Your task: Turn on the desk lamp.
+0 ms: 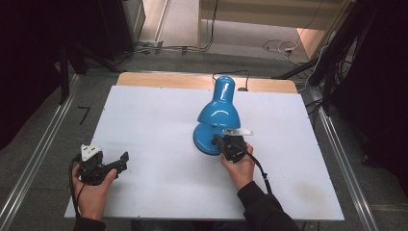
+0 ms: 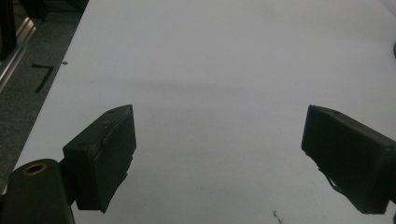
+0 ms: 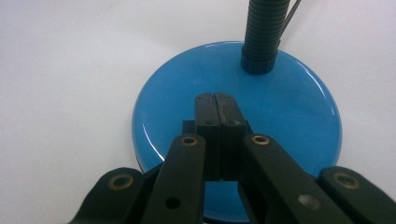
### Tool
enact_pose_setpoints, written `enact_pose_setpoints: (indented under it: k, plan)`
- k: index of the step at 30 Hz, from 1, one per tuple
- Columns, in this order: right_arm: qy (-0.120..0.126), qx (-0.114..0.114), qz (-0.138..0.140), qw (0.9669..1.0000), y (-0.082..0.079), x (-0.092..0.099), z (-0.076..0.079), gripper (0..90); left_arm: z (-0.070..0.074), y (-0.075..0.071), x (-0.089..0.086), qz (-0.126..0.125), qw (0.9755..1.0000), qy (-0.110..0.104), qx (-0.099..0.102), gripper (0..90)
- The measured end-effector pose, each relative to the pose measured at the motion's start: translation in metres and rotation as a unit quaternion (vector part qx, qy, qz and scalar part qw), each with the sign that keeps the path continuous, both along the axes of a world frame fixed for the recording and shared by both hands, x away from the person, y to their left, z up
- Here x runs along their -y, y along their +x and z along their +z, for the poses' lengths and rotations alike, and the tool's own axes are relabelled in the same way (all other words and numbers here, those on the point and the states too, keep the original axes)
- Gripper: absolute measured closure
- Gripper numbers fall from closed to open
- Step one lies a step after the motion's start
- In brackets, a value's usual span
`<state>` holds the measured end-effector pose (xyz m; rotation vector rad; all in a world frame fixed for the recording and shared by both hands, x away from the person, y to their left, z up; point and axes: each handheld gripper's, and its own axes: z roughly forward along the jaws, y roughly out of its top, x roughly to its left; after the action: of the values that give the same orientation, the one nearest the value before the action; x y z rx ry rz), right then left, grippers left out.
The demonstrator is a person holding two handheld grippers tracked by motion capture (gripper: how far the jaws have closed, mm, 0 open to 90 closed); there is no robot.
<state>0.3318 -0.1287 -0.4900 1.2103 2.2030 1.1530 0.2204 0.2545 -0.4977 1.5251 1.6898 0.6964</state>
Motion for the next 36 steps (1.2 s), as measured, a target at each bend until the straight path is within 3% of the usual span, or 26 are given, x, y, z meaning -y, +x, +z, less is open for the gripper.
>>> enact_pose_setpoints:
  k: [19,36]
  plan:
    - [-0.006,-0.004,0.002,1.0000,-0.0003,-0.0011,-0.0064,87.5,0.0002,-0.0005,-0.0005,0.000,1.0000,0.001,0.000,11.0]
    - [-0.020,0.018,0.003,0.9996,-0.0065,-0.0035,-0.0075,87.6,0.0003,-0.0004,0.0002,-0.001,1.0000,0.002,0.001,11.0]
